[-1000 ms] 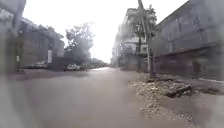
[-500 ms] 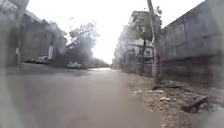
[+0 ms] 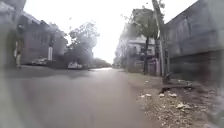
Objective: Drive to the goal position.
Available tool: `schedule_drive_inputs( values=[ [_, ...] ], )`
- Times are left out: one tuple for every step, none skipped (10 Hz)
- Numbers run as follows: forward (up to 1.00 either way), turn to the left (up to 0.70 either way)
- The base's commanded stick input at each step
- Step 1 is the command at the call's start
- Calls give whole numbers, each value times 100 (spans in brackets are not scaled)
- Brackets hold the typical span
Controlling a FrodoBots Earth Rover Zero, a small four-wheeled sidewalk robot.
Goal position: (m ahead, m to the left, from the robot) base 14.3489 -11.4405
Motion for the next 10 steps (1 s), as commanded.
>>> schedule_drive_inputs(
  values=[
    [100,46],
    [100,42],
    [100,6],
    [100,6],
    [100,6],
    [100,6],
    [100,6],
    [100,6],
    [100,6],
    [100,6]
  ],
)
